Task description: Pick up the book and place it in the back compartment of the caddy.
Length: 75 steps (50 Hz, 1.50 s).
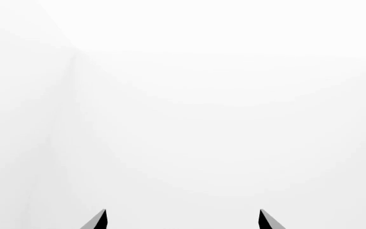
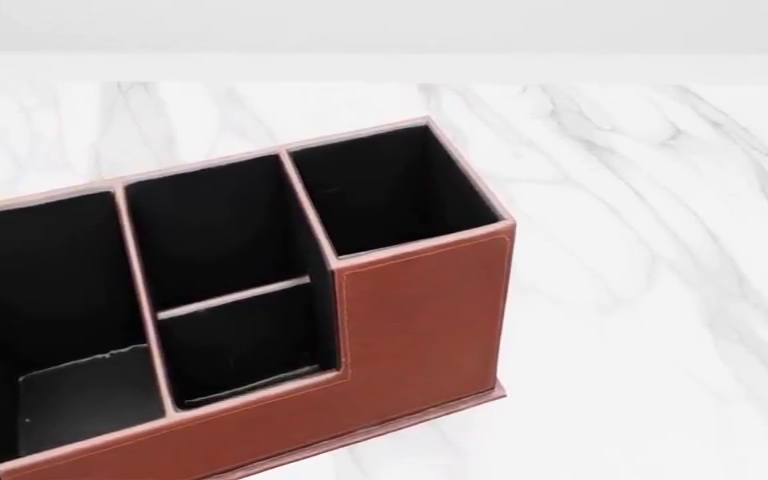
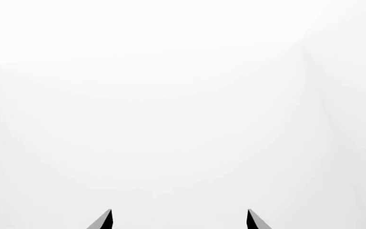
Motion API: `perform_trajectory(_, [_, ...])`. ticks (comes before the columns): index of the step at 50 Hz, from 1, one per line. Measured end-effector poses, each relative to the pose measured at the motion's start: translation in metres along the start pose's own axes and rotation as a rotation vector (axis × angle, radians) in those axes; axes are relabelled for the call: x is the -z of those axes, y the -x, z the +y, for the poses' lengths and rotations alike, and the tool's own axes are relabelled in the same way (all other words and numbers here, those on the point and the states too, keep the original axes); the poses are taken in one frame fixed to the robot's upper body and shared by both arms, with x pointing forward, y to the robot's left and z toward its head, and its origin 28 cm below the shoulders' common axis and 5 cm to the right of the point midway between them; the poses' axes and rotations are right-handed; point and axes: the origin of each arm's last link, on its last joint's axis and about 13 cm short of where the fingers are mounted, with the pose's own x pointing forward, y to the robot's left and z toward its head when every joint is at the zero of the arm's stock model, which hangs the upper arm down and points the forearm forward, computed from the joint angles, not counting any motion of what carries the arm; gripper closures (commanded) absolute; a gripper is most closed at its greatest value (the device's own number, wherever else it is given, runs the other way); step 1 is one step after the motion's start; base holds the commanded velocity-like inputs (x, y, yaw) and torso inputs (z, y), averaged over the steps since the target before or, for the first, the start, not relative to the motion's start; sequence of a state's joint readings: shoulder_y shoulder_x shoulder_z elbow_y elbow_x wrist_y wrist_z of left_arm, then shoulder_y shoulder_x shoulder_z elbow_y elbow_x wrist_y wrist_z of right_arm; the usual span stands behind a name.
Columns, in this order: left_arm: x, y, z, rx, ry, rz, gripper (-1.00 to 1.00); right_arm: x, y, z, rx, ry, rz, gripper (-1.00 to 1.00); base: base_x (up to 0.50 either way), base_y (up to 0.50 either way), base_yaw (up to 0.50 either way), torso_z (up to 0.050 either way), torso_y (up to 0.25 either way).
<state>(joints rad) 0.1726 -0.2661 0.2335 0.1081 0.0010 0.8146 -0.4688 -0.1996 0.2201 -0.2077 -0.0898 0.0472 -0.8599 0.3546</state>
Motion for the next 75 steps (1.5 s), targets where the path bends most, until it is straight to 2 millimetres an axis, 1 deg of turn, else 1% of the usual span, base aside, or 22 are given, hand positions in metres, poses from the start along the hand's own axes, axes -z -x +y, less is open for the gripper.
perform_trajectory(75, [0.0009, 0.0005, -0.0006, 0.003, 0.001, 0.002, -1.0, 0.0011, 0.0002, 0.0008, -0.004, 0.009, 0.003, -1.0, 0.0, 0.02, 0.0, 0.0, 0.0])
